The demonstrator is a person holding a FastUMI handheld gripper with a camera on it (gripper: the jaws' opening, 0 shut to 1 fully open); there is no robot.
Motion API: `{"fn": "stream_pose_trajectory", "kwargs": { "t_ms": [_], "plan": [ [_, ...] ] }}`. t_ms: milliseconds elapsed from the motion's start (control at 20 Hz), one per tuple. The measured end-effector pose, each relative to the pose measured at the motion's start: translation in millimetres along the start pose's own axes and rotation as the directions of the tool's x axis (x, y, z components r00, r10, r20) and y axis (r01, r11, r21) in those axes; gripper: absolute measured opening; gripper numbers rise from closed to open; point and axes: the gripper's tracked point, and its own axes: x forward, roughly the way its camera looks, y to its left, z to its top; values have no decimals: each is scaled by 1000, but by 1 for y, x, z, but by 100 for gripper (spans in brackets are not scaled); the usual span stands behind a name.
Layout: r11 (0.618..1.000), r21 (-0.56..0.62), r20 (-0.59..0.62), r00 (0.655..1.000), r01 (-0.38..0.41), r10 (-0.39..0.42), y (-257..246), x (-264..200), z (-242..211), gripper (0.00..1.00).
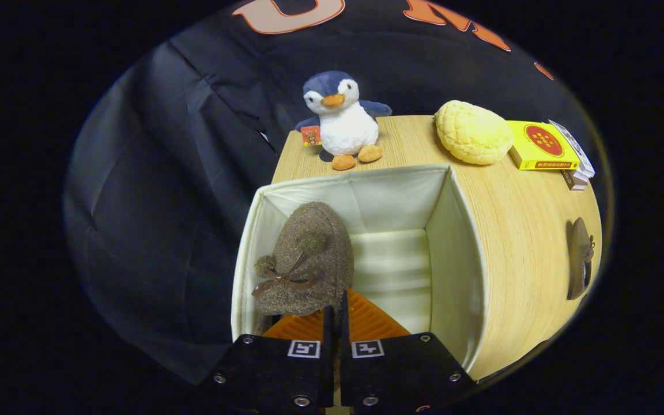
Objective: Open the storage box then place both shoes into the box .Put the left shoe in first, then the right shoe, with the right side of both shoes facing outward in a uniform manner.
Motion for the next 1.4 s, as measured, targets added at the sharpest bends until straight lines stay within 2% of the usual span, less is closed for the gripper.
{"fn": "stream_pose_trajectory", "kwargs": {
  "t_ms": [100, 200, 350, 450, 600, 750, 850, 1100, 1400],
  "plan": [
    [999, -16, -27, 999, -42, 41, 6, -1, -9, 12],
    [995, -55, -1, 996, -85, 85, 10, -21, -4, 24],
    [986, -97, 28, 990, -137, 141, 0, -46, 4, 66],
    [981, -123, 61, 985, -151, 160, -18, -73, 14, 76],
    [975, -150, 129, 975, -163, 183, -58, -117, 28, 84],
    [978, -180, 215, 965, -110, 148, -122, -153, 42, 88],
    [981, -185, 255, 962, -50, 97, -178, -169, 45, 90],
    [980, -180, 270, 962, 87, -36, -312, -177, 30, 92],
    [977, -140, 232, 965, 162, -127, -443, -173, 5, 93]
  ]
}}
